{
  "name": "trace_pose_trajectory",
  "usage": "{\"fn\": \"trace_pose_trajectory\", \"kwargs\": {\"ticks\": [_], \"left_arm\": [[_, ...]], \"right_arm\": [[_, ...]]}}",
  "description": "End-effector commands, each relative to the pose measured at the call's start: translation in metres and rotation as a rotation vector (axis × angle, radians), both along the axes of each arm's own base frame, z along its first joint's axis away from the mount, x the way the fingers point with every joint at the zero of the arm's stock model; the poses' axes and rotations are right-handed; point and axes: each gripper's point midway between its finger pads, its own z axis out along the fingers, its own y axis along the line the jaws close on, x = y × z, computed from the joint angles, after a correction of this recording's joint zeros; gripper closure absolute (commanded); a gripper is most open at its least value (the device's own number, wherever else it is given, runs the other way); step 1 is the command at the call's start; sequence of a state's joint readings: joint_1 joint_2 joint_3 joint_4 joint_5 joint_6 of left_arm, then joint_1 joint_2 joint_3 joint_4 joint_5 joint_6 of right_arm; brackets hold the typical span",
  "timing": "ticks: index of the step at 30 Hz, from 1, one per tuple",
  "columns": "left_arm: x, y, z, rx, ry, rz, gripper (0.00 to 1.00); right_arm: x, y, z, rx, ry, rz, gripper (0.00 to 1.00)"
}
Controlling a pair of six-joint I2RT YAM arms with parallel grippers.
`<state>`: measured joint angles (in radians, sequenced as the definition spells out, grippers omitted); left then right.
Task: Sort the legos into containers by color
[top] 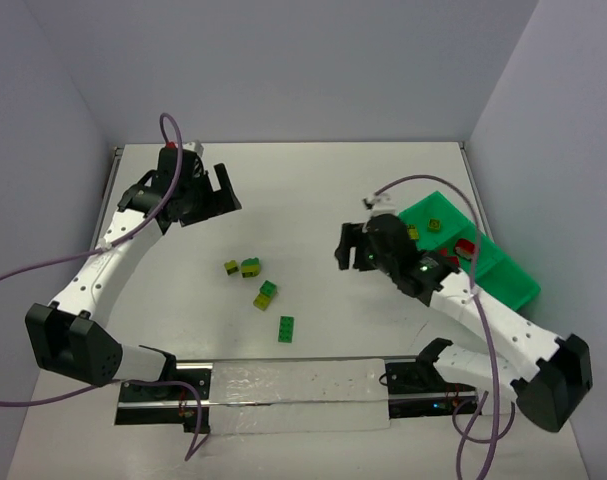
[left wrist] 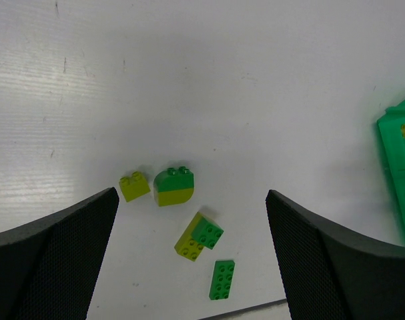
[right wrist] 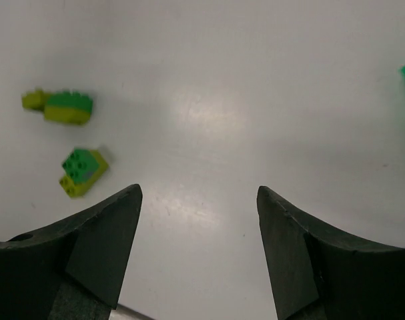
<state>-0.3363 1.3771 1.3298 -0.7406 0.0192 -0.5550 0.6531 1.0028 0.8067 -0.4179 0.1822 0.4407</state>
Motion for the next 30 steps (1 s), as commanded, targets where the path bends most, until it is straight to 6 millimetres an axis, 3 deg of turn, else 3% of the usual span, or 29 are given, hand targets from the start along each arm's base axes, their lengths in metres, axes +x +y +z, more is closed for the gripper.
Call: {"fn": "trace_pose_trajectory", "kwargs": {"ticks": [1,4,6,11,14,17,18,19,23,26,30], "left_arm": [[-0.012,0.007,-0.002,-0.021,0.009,0.048,0.01],[-0.021,0.008,-0.015,-0.013,0.032,0.041,0.01],[-0.030,0.001,-0.025,0.000,0.046,-0.015,0.01],[-0.080,-0.040,-0.069,0.108,0.150,-0.236,0.03],[-0.107,-0.055,-0.087,0.109,0.188,-0.308,0.06],[-0.139,-0.080,-0.099,0.041,0.227,-0.388,0.07],[-0.142,-0.082,-0.099,0.032,0.234,-0.382,0.07],[-0.160,-0.093,-0.108,0.030,0.261,-0.420,0.07],[-0.192,-0.120,-0.132,0.066,0.324,-0.447,0.09],[-0.203,-0.134,-0.147,0.095,0.353,-0.444,0.11],[-0.204,-0.145,-0.170,0.116,0.391,-0.388,0.18]], "right_arm": [[-0.024,0.056,-0.008,-0.079,0.002,0.187,0.23],[-0.043,0.090,-0.026,-0.150,0.051,0.249,0.22],[-0.049,0.102,-0.033,-0.122,0.090,0.251,0.21],[-0.052,0.104,-0.047,-0.062,0.150,0.182,0.19],[-0.049,0.080,-0.055,-0.070,0.175,0.075,0.16],[-0.046,0.035,-0.073,-0.052,0.221,-0.071,0.15],[-0.046,0.032,-0.067,-0.020,0.216,-0.085,0.15],[-0.039,0.008,-0.068,0.020,0.219,-0.160,0.15],[-0.027,-0.035,-0.059,0.075,0.182,-0.286,0.15],[-0.020,-0.051,-0.048,0.065,0.141,-0.330,0.15],[-0.014,-0.058,-0.035,0.039,0.114,-0.342,0.15]]}}
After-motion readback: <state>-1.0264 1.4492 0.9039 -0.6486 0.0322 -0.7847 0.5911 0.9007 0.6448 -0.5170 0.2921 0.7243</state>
